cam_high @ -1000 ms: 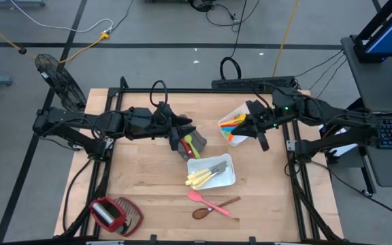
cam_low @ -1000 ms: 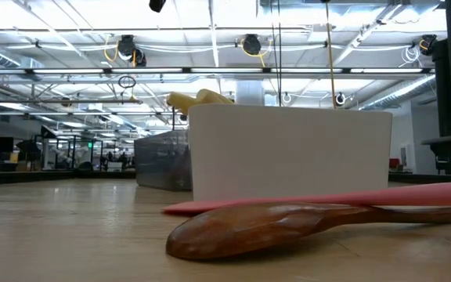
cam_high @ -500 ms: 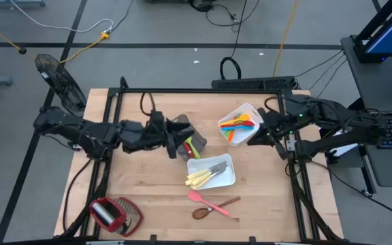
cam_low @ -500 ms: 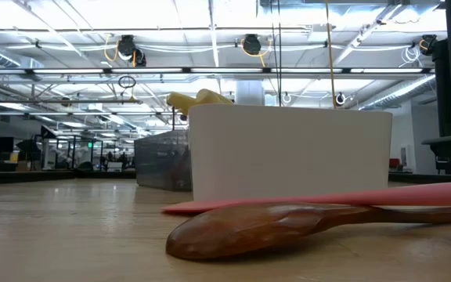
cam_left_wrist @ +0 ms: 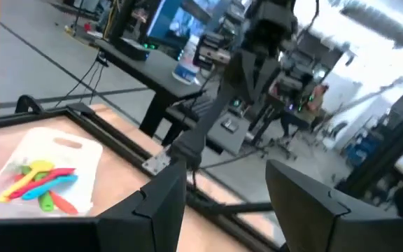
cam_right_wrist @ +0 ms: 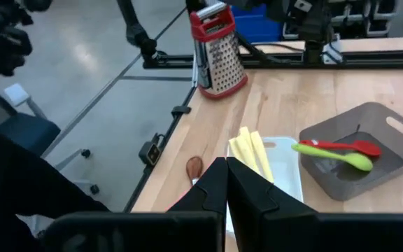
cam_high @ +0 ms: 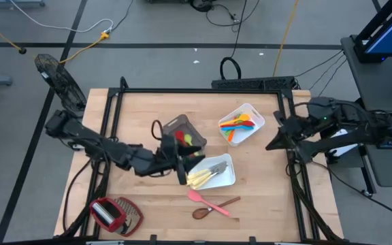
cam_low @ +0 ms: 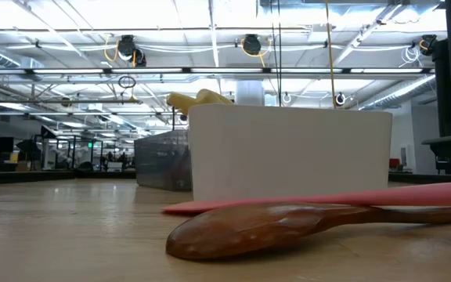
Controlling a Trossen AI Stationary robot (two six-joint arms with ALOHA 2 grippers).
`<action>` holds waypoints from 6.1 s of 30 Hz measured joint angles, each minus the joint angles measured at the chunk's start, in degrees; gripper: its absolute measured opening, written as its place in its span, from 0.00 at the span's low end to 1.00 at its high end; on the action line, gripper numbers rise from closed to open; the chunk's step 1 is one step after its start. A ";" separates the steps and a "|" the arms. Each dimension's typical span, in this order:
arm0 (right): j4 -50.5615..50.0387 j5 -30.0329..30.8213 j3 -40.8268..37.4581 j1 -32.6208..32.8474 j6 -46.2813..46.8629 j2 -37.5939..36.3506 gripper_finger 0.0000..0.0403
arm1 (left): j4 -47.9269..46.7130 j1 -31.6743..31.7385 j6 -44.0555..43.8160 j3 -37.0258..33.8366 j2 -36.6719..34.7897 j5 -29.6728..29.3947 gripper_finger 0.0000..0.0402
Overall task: Pick & Place Kitchen Items
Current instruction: Put the pink spatula into the top white bin
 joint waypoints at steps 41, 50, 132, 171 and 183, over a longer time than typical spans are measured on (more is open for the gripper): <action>49.20 17.62 -34.52 18.17 6.45 0.01 0.01 | -7.78 4.30 4.74 -15.98 -12.28 26.70 0.50; 47.81 27.80 -27.58 28.41 6.25 11.02 0.02 | -3.88 -0.80 4.22 -28.83 -25.38 22.23 0.50; 28.68 21.08 -1.60 31.51 31.28 63.57 0.51 | -5.63 -7.76 5.70 -39.76 -38.76 24.22 0.50; 28.49 20.32 -1.60 30.63 30.18 64.70 0.23 | -5.90 -7.76 6.23 -39.76 -38.76 24.08 0.50; 28.55 20.83 -1.60 30.61 30.40 64.63 0.09 | -5.90 -7.76 6.87 -39.76 -38.76 24.04 0.50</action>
